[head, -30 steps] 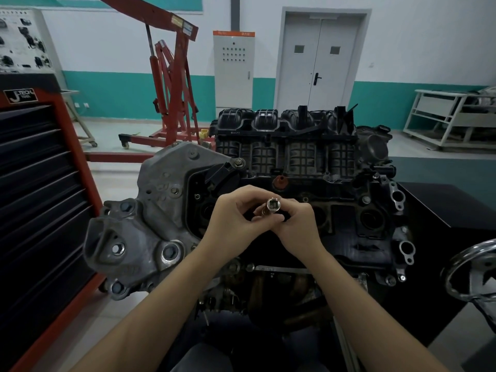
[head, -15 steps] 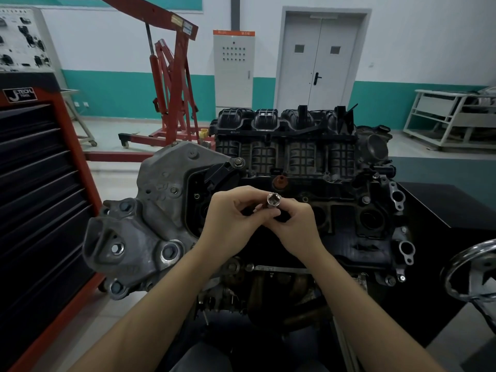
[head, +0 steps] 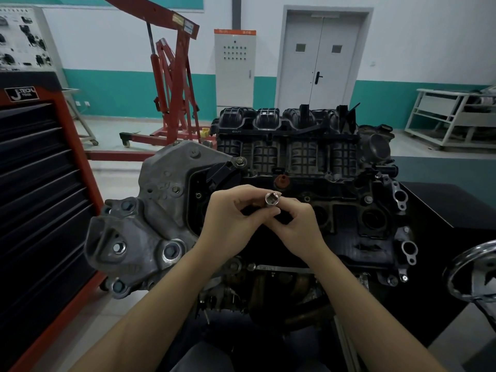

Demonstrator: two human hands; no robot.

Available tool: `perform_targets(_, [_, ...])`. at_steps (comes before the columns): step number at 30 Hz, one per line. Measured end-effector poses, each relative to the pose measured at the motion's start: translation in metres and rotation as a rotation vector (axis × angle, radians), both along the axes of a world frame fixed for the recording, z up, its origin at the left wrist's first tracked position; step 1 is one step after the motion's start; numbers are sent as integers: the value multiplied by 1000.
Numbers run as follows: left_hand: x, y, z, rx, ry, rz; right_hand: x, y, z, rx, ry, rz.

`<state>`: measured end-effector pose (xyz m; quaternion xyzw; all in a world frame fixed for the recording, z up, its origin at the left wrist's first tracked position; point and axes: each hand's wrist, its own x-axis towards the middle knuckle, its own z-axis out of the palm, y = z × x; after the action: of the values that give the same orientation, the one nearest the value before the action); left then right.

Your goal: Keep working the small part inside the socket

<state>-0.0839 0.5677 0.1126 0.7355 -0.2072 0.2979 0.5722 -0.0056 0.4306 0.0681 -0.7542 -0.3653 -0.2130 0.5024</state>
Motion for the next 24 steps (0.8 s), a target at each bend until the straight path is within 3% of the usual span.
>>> perform_targets(4, [0, 4, -2, -38, 70, -149, 1, 0, -1, -8, 5, -18])
perform_targets(10, [1, -2, -2, 14, 23, 20, -2, 1, -1, 31, 3, -31])
perform_targets(16, [-2, 1, -1, -36, 78, -177, -1, 0, -2, 26, 5, -28])
perform_targets(20, [-1, -3, -2, 36, 13, 21, 1, 2, -4, 39, 44, -51])
perform_targets(24, [-3, -4, -1, 4, 15, -3, -2, -2, -1, 41, 26, 17])
